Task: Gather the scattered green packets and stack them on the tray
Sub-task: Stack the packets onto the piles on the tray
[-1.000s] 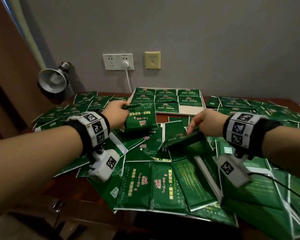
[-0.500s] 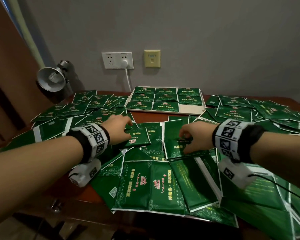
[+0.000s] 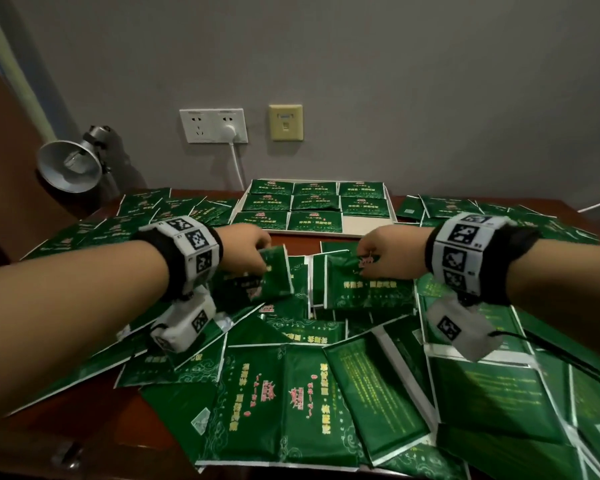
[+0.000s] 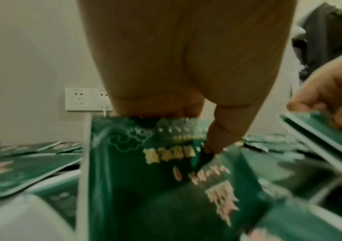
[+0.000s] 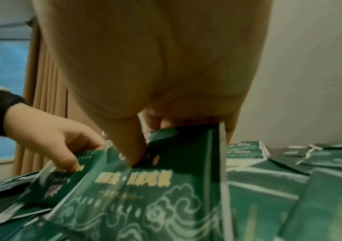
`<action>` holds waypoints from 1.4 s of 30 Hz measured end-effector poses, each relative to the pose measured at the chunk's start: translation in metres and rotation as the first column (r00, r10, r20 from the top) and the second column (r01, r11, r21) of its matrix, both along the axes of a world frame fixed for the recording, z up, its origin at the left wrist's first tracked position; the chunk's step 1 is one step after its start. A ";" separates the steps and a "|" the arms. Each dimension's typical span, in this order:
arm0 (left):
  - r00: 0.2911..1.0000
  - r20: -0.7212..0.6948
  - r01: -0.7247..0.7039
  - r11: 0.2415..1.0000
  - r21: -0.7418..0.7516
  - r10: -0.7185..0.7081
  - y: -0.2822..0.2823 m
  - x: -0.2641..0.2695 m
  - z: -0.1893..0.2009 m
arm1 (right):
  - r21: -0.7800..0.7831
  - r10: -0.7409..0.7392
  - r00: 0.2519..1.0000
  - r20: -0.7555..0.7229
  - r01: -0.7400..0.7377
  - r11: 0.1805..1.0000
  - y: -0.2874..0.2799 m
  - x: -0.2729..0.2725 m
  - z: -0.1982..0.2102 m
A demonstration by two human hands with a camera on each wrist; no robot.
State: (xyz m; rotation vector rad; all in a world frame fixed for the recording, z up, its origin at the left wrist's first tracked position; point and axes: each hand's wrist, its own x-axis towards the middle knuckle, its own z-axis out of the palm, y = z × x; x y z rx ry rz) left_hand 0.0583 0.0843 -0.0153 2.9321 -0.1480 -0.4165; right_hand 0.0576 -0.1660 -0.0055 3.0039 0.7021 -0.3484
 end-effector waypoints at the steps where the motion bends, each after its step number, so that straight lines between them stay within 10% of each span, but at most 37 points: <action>1: 0.997 0.044 -0.054 0.994 -0.091 0.058 0.000 0.004 0.004 | 0.012 -0.021 1.000 0.014 0.021 1.000 -0.003 0.005 0.003; 6: 0.962 0.058 -0.187 0.796 -0.575 0.268 -0.003 0.025 0.012 | 0.034 -0.154 0.982 0.105 0.151 0.988 -0.018 0.042 0.020; 17: 0.710 -0.060 -0.513 0.456 -0.728 0.702 0.020 0.140 -0.004 | -0.015 -0.261 0.961 0.091 0.264 0.964 -0.010 0.174 0.008; 33: 0.776 0.198 -0.608 0.794 -0.024 0.600 0.042 0.189 -0.041 | -0.330 -0.155 0.988 0.027 0.155 0.931 0.014 0.218 -0.038; 37: 0.959 0.222 -0.212 0.965 0.151 0.176 0.032 0.188 -0.043 | -0.330 -0.127 0.984 0.127 0.163 0.930 0.016 0.206 -0.036; 42: 0.999 0.050 -0.006 0.950 0.313 -0.010 0.019 0.181 -0.050 | -0.261 -0.032 0.997 0.070 0.049 0.964 0.025 0.191 -0.046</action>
